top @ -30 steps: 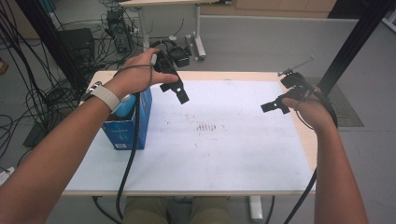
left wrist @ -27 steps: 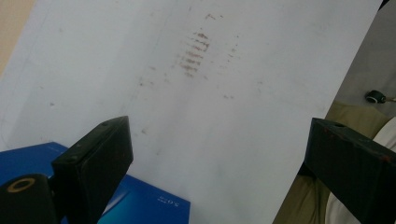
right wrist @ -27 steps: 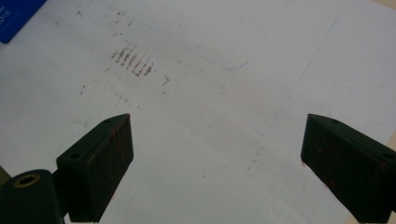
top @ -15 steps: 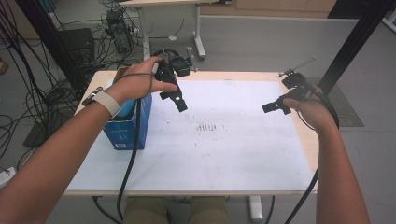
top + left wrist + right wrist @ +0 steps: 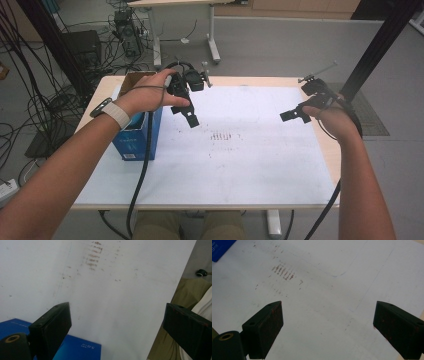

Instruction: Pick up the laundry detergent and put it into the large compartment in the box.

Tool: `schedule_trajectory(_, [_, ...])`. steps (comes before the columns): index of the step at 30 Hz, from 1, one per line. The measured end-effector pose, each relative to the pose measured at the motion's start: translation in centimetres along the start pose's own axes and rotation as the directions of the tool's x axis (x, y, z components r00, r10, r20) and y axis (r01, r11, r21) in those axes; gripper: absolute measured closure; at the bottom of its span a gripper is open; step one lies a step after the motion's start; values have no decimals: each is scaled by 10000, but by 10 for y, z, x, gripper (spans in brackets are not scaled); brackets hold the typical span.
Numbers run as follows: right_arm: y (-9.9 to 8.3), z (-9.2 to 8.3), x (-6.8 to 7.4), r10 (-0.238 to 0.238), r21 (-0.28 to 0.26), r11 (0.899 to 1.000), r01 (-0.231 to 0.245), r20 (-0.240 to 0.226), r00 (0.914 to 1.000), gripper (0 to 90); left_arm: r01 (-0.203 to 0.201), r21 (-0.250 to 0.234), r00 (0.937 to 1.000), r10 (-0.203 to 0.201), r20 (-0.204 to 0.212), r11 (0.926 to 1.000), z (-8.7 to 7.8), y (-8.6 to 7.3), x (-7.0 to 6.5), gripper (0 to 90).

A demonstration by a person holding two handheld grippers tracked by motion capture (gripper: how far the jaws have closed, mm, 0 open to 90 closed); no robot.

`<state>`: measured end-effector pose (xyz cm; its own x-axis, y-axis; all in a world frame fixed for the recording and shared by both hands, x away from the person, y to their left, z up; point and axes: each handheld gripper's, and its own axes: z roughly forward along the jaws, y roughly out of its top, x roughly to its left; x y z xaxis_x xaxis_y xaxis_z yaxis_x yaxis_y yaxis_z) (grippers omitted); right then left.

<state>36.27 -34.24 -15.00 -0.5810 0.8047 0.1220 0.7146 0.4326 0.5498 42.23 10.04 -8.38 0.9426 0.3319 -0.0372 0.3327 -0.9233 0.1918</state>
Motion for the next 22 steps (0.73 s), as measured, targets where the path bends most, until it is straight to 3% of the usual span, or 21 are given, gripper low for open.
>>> schedule_trajectory(22, [-2,1,0,37,18,10000,-37,-15,10000,88,109,-25,9999,-109,-8,9999,5,-6,2,86])
